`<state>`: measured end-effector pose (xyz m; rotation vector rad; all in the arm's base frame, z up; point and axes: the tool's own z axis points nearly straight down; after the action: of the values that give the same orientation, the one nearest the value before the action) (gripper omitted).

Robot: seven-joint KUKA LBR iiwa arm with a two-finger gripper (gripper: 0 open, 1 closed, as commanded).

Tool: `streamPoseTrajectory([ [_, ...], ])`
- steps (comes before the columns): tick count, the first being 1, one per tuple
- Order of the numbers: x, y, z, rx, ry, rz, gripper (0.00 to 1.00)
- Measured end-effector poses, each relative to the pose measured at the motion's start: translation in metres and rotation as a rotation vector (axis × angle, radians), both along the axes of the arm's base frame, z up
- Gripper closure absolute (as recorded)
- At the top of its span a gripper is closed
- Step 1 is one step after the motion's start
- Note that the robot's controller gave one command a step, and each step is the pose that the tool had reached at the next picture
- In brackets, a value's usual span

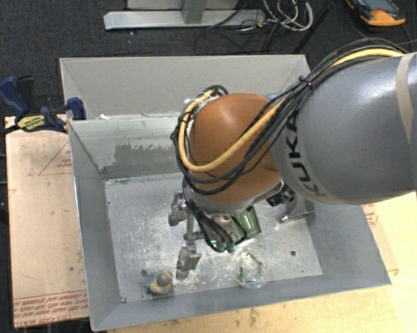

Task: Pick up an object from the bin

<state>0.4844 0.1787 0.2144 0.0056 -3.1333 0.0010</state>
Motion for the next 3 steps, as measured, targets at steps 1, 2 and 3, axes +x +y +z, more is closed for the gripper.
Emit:
streamPoseTrajectory([
  [1,0.002,-0.001,0.004,0.002,-0.008,-0.004,0.00],
  [2,0.004,0.010,-0.019,0.003,-0.018,0.143,0.00],
  [3,0.000,0.018,-0.130,0.000,-0.005,0.152,1.00],
])
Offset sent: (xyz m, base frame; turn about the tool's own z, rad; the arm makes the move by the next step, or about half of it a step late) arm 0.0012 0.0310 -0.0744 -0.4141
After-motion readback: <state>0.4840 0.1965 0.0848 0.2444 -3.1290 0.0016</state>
